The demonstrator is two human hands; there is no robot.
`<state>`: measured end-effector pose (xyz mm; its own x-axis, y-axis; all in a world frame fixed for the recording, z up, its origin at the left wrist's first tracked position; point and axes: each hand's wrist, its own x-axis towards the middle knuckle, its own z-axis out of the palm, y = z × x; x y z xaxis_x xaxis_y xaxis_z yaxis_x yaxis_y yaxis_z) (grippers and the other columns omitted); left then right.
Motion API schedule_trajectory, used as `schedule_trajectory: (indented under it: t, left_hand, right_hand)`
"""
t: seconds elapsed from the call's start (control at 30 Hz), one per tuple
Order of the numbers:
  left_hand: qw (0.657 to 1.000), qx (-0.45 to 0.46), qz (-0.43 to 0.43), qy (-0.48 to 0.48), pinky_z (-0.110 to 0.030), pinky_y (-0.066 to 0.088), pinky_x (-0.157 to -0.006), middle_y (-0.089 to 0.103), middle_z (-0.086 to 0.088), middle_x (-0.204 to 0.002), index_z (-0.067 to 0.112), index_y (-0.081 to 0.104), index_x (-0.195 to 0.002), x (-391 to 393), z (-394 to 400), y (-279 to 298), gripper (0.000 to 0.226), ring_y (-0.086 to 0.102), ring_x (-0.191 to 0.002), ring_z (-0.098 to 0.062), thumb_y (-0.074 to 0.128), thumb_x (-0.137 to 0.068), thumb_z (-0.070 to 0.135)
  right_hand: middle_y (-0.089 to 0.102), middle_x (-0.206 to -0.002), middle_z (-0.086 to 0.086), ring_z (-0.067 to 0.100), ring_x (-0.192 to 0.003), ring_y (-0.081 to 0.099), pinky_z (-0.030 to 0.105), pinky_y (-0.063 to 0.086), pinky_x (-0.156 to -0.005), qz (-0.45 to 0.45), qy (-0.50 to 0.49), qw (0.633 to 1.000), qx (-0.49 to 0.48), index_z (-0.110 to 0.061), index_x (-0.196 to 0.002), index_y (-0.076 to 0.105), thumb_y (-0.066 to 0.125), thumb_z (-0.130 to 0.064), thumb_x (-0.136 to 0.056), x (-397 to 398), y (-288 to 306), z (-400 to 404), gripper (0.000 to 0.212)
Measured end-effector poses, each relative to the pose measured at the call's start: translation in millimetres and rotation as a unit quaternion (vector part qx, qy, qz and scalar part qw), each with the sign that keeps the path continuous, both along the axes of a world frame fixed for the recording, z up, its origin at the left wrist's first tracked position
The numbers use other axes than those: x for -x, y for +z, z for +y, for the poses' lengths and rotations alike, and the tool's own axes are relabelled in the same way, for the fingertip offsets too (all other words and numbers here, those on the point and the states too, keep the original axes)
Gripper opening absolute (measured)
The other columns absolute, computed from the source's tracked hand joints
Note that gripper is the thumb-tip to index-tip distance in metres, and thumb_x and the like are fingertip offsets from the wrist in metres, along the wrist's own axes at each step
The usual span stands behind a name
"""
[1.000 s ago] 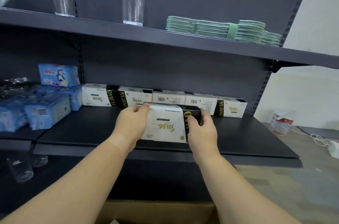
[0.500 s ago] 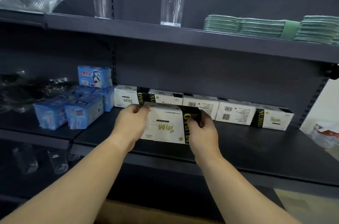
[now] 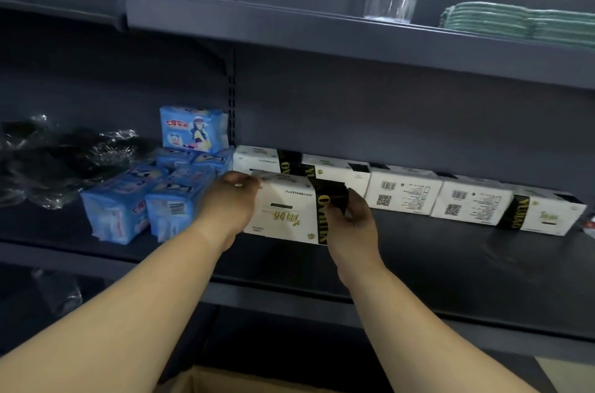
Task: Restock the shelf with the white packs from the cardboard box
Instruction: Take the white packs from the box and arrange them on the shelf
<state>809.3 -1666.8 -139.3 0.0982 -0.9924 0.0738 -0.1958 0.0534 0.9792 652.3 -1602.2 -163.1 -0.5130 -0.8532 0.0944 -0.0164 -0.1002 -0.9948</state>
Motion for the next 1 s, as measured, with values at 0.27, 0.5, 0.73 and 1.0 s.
schedule_trajectory:
  t: [0.27, 0.5, 0.73, 1.0]
  left_hand:
    - [1.0, -0.002, -0.026, -0.014, -0.026, 0.045, -0.055, 0.066, 0.0, -0.084, 0.024, 0.061, -0.091, -13.2, -34.7, 4.4, 0.014, 0.061, -0.076, -0.015, 0.053, -0.099, 0.033]
    - [0.997, -0.03, -0.07, 0.012, -0.026, 0.042, -0.053, 0.062, -0.005, -0.082, 0.018, 0.055, -0.082, -9.1, -59.9, 3.5, 0.021, 0.056, -0.067, -0.015, 0.047, -0.1, 0.026]
    - [0.991, -0.044, -0.124, 0.033, -0.027, 0.032, -0.046, 0.05, -0.003, -0.077, 0.009, 0.053, -0.101, -3.9, -76.8, 0.9, 0.015, 0.048, -0.062, -0.014, 0.041, -0.099, 0.019]
    - [0.991, -0.06, -0.114, 0.032, -0.026, 0.031, -0.047, 0.044, 0.0, -0.075, 0.013, 0.045, -0.1, -0.7, -83.8, -0.9, 0.003, 0.045, -0.063, -0.014, 0.042, -0.098, 0.015]
  right_hand:
    - [0.07, -0.097, -0.007, 0.011, -0.086, 0.066, 0.027, 0.056, -0.072, 0.021, -0.011, 0.999, -0.028, -0.034, -0.124, 0.058, 0.052, -0.017, -0.096, -11.9, 1.3, -42.8, 0.033]
    - [0.068, -0.096, -0.003, 0.023, -0.091, 0.068, 0.029, 0.055, -0.065, 0.011, -0.014, 0.999, -0.046, -0.029, -0.125, 0.056, 0.055, -0.019, -0.094, -19.9, -4.8, -76.2, 0.033]
    - [0.064, -0.097, -0.006, 0.015, -0.088, 0.064, 0.027, 0.052, -0.066, -0.005, -0.006, 0.998, -0.064, -0.026, -0.124, 0.051, 0.058, -0.02, -0.094, -24.4, -10.3, -101.3, 0.031]
    - [0.063, -0.1, -0.005, 0.019, -0.094, 0.063, 0.034, 0.055, -0.075, 0.009, -0.007, 0.997, -0.08, -0.029, -0.129, 0.049, 0.052, -0.013, -0.093, -26.6, -18.2, -119.3, 0.039]
